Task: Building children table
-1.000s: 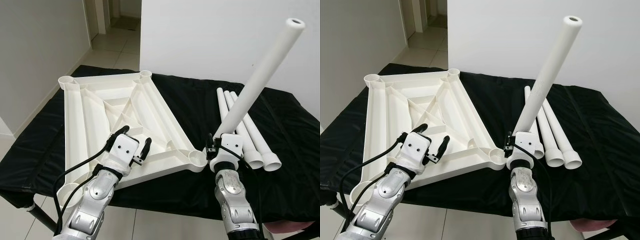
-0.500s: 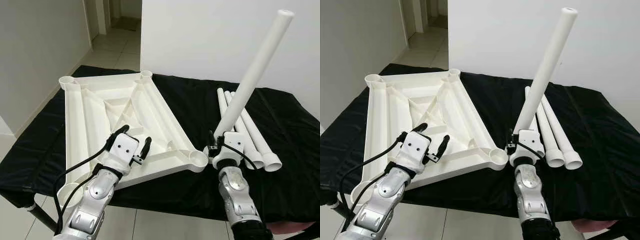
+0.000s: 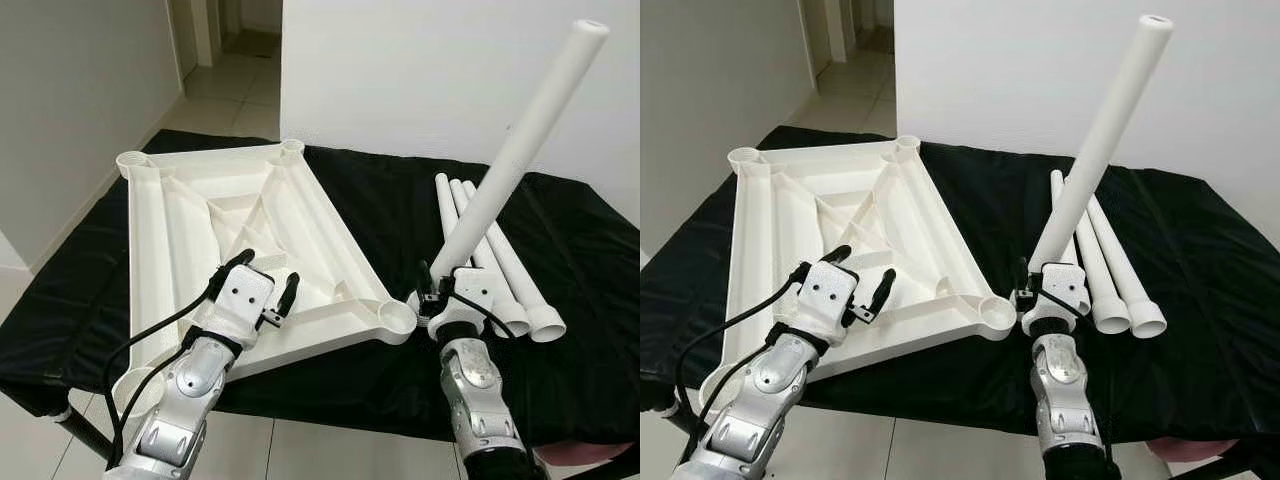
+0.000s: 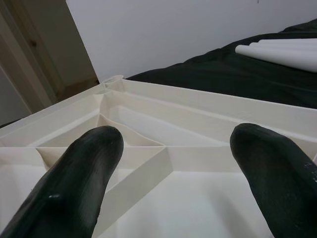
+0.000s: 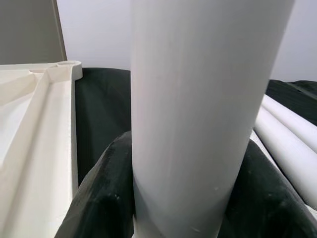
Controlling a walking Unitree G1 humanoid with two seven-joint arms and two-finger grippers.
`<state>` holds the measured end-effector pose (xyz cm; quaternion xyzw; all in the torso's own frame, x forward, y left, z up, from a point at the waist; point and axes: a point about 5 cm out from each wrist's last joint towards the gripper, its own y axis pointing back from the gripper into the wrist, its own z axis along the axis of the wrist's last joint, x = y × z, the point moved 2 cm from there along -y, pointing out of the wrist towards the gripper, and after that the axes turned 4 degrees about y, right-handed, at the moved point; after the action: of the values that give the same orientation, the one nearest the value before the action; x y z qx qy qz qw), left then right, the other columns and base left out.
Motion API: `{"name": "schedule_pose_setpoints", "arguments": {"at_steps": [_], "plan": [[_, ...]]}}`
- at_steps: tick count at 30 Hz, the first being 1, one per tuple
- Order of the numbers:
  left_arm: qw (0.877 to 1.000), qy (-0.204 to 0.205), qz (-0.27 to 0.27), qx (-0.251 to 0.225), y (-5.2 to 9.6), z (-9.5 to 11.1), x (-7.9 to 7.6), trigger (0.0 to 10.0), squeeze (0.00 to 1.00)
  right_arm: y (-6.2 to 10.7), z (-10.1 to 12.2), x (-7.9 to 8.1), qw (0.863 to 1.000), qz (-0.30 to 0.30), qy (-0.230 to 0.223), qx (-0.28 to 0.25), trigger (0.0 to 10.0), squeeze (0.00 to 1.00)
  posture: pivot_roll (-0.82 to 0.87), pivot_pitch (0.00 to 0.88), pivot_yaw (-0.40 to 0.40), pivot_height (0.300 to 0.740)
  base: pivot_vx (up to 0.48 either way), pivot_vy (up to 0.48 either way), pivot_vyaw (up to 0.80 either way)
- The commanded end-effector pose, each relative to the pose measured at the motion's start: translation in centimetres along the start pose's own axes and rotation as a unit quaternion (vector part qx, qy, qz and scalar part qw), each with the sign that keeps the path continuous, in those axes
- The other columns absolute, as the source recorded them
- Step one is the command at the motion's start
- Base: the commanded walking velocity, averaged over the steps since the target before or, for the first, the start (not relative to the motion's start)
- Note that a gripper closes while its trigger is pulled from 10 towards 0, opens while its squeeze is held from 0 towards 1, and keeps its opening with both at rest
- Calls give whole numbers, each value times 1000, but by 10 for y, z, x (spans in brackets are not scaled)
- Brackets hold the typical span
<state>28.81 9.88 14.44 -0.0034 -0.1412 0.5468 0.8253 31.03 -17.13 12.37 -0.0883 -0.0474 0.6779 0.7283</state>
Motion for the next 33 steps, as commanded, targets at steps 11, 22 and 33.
{"name": "schedule_pose_setpoints", "arguments": {"at_steps": [11,22,33], "plan": [[1000,7,-8,-10,-3,6,-2,10000,0,2,7,-5,1000,-6,-20,-18,10000,0,26,0,-29,740,0,0,0],[999,31,1,-20,-7,12,1,10000,0,-9,28,-10,999,-20,-24,-38,10000,0,25,0,-36,740,0,0,0],[999,34,-3,-25,-7,14,0,10000,0,-5,21,-12,999,-30,-21,-23,10000,0,30,0,-34,740,0,0,0]]}}
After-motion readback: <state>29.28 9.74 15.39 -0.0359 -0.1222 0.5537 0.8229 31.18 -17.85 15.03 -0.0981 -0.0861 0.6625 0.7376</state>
